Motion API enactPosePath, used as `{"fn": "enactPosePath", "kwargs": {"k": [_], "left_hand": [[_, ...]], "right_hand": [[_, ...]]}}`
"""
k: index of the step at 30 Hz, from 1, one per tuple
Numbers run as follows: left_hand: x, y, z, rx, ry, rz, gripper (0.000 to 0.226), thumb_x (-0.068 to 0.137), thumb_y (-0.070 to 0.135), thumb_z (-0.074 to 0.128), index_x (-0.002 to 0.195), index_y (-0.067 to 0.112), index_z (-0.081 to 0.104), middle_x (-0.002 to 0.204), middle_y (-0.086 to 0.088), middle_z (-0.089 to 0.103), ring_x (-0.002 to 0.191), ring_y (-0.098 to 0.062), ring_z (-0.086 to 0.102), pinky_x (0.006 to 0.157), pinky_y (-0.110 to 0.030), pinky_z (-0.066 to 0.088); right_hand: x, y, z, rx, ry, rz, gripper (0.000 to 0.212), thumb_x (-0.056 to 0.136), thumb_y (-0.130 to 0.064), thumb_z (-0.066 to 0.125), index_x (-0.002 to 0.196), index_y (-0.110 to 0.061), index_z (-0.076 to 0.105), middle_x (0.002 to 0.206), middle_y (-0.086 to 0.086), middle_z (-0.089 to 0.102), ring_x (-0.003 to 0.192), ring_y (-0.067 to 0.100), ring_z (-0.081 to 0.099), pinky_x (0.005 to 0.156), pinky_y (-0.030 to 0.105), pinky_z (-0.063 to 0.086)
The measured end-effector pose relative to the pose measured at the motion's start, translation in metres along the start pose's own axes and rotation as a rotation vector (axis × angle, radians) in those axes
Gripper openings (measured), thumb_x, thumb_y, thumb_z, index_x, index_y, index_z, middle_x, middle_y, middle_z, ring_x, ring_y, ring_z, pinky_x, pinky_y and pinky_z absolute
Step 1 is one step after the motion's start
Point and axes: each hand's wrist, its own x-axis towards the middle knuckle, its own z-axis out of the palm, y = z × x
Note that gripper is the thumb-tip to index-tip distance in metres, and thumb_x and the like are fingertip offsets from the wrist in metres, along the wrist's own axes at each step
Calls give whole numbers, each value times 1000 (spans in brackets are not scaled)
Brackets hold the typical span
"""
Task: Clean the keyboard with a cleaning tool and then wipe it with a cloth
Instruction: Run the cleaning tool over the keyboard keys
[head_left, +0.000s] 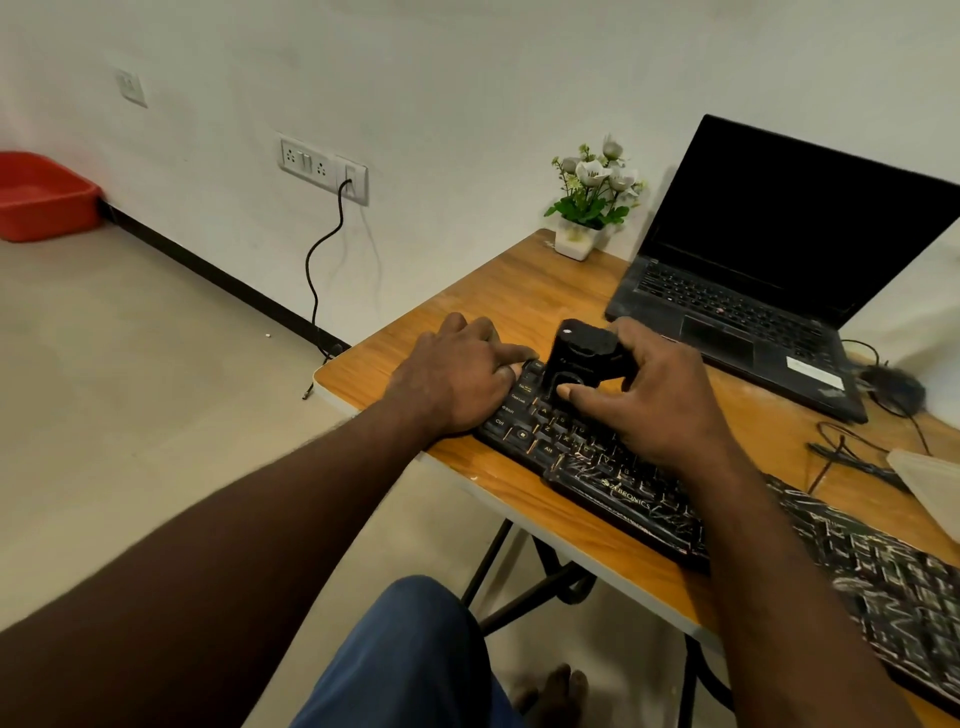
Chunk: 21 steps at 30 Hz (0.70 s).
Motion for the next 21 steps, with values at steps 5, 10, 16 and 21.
{"fn": "enactPosePath", "kwargs": {"k": [5, 10, 16, 21], "left_hand": [[1, -1, -2, -8, -14, -14, 41, 106, 43, 34, 138, 35, 58, 130, -2, 53, 117, -22, 40, 95, -45, 40], [1, -2, 0, -12, -13, -10, 44, 106, 46, 32, 147, 51, 47, 133, 1, 52, 121, -22, 39, 100, -48, 40], [1, -3, 2, 20, -6, 18, 48, 108, 47, 29, 155, 50, 33, 142, -1, 49, 128, -25, 38, 101, -48, 39], [-1, -1, -1, 22, -9, 16, 46, 107, 43, 31, 151, 48, 41, 138, -1, 50, 124, -23, 38, 100, -47, 39]], "right_hand": [[18, -21, 13, -75, -43, -52, 43, 77, -31, 89, 111, -22, 64, 95, -8, 69, 77, 3, 59, 67, 29, 48], [7, -7, -18, -120, -123, 59, 45, 77, -30, 89, 113, -26, 62, 103, -4, 70, 86, 9, 66, 67, 27, 56], [-4, -3, -22, -80, -78, 109, 39, 77, -30, 89, 105, -27, 61, 96, -11, 66, 80, 4, 63, 60, 20, 47], [0, -20, 7, -46, 4, 4, 36, 79, -29, 88, 100, -26, 58, 89, -20, 61, 75, -4, 56, 62, 16, 40]]}}
